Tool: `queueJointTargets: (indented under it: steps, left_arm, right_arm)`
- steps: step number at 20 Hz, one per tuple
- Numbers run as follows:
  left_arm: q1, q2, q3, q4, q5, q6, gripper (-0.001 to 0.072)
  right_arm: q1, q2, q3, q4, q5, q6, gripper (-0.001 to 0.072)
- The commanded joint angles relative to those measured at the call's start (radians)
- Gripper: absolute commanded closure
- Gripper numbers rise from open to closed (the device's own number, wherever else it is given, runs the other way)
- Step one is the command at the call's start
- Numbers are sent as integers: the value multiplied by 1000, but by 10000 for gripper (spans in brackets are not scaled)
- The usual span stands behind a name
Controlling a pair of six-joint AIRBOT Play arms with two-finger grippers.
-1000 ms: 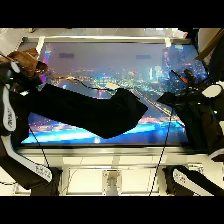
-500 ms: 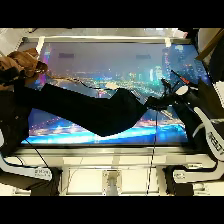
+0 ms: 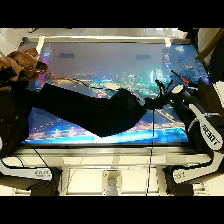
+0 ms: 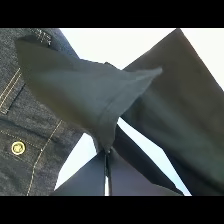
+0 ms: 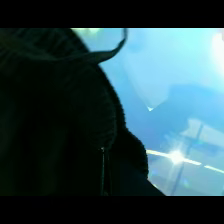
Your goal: Fold the clothes and pants, and hang the long-sleeved shirts on hangers.
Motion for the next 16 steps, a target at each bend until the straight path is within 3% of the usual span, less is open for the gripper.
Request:
queueJointTargets:
  steps: [1, 6, 10, 13, 16]
  left_arm:
    - [6, 21, 1, 0, -8, -2, 701]
    - [61, 162, 1, 0, -21, 33, 702]
    - [90, 271, -4, 1, -135, 65, 701]
    - [90, 314, -77, 5, -258, 79, 701]
    - [90, 376, -276, 77, -268, 103, 701]
  right_arm:
    - [-21, 35, 40, -35, 164, -40, 687]
    - [-177, 299, 220, -162, 382, -30, 687]
    - [-308, 519, 276, -234, 417, -29, 687]
    - [-337, 575, 265, -273, 488, -27, 687]
    - [-337, 578, 210, -280, 500, -26, 687]
